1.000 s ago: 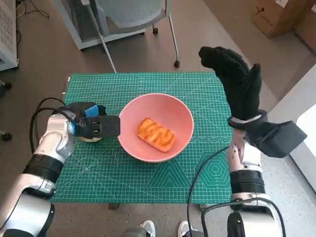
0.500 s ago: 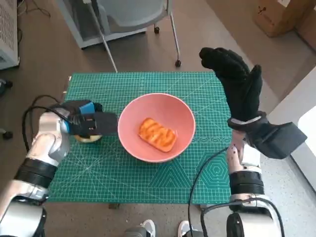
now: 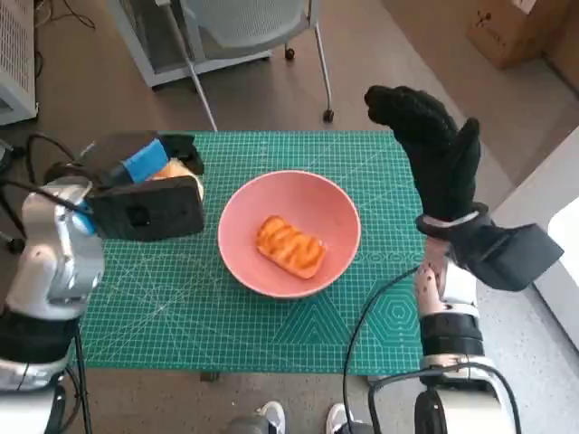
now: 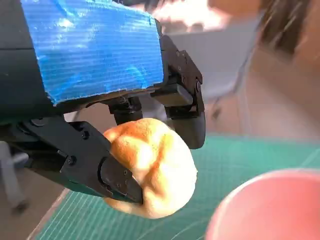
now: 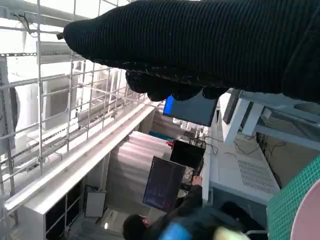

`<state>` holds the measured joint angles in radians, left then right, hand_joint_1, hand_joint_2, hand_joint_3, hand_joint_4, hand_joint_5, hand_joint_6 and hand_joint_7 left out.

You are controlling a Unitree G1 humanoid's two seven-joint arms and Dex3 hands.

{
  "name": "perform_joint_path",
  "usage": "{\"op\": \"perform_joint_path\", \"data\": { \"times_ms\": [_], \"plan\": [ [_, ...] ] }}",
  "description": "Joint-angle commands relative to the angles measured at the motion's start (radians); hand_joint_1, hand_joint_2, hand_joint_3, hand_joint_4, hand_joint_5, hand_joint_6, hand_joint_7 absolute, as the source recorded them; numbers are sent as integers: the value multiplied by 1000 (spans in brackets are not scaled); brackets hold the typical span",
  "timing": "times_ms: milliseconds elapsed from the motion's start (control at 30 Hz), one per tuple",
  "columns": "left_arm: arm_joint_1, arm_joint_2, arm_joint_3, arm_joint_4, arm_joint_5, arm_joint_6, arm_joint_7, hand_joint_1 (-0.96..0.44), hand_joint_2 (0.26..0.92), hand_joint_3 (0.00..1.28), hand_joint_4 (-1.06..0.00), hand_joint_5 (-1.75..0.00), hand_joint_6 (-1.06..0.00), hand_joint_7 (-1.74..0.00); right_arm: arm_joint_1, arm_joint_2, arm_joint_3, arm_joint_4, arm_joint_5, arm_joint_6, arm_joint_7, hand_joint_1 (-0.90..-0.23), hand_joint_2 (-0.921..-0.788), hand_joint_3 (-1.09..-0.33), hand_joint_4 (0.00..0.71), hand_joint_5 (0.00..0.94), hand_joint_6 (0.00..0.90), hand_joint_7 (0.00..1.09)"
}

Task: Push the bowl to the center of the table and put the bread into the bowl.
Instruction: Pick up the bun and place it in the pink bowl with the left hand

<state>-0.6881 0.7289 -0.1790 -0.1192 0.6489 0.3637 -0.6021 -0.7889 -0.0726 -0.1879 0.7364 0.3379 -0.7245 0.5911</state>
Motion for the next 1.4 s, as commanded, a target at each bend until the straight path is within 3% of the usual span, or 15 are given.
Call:
{"op": "perform_joint_path", "data": {
  "times_ms": [33, 367, 733, 800, 833, 867, 900, 967, 1000, 1067, 1200, 1400],
  "plan": [
    [14, -36, 19, -139, -13, 27, -6, 3, 918, 46, -699, -1084, -679, -1184, 34, -4, 7, -3, -6, 20, 4, -537, -921, -408, 261, 0, 464, 1],
    [10, -128, -59, -244, 33, 27, -2, 4, 917, 28, -735, -1052, -679, -1174, 47, -10, 10, -12, -7, 22, 7, -531, -921, -410, 264, 1, 463, 0],
    [1, -205, -142, -146, -12, -61, -7, 3, 920, 44, -728, -1148, -641, -1122, 65, -19, 13, -33, -16, 28, -3, -520, -921, -418, 275, 5, 462, 0],
    [10, -225, -142, -122, -31, -81, 6, 2, 920, 99, -686, -1225, -565, -1164, 69, -21, 13, -40, -17, 30, -6, -520, -921, -419, 275, 5, 462, 0],
    [14, -233, -142, -113, -38, -88, 11, 72, 921, 134, -641, -1275, -509, -1088, 71, -22, 13, -44, -18, 31, -7, -520, -921, -419, 276, 5, 462, 0],
    [20, -243, -143, -96, -46, -100, 21, 173, 921, 172, -586, -1328, -486, -901, 72, -23, 12, -47, -18, 34, -8, -520, -921, -420, 276, 5, 462, 0],
    [25, -250, -144, -85, -52, -109, 28, 147, 897, 171, -519, -1191, -451, -802, 73, -25, 12, -50, -18, 36, -9, -520, -921, -420, 276, 5, 462, 0],
    [37, -260, -145, -70, -55, -127, 45, 60, 857, 119, -447, -612, -400, -454, 75, -27, 12, -55, -17, 41, -12, -520, -921, -420, 275, 4, 462, 0],
    [44, -262, -145, -64, -55, -137, 52, 29, 851, 91, -441, -412, -393, -338, 76, -28, 12, -56, -18, 43, -13, -520, -921, -420, 275, 4, 462, 0],
    [54, -263, -146, -53, -51, -160, 67, -27, 839, 61, -408, -222, -370, -226, 77, -31, 12, -59, -20, 46, -17, -522, -921, -420, 273, 3, 462, 0],
    [66, -259, -142, -36, -47, -205, 87, -149, 811, 24, -340, -48, -335, -121, 78, -37, 11, -62, -23, 49, -22, -531, -921, -423, 270, 1, 462, 0],
    [65, -254, -116, 5, -80, -279, 110, -202, 791, 7, -263, -5, -306, -84, 77, -43, 14, -67, -25, 56, -30, -538, -921, -426, 266, 0, 463, 0]
  ]
}}
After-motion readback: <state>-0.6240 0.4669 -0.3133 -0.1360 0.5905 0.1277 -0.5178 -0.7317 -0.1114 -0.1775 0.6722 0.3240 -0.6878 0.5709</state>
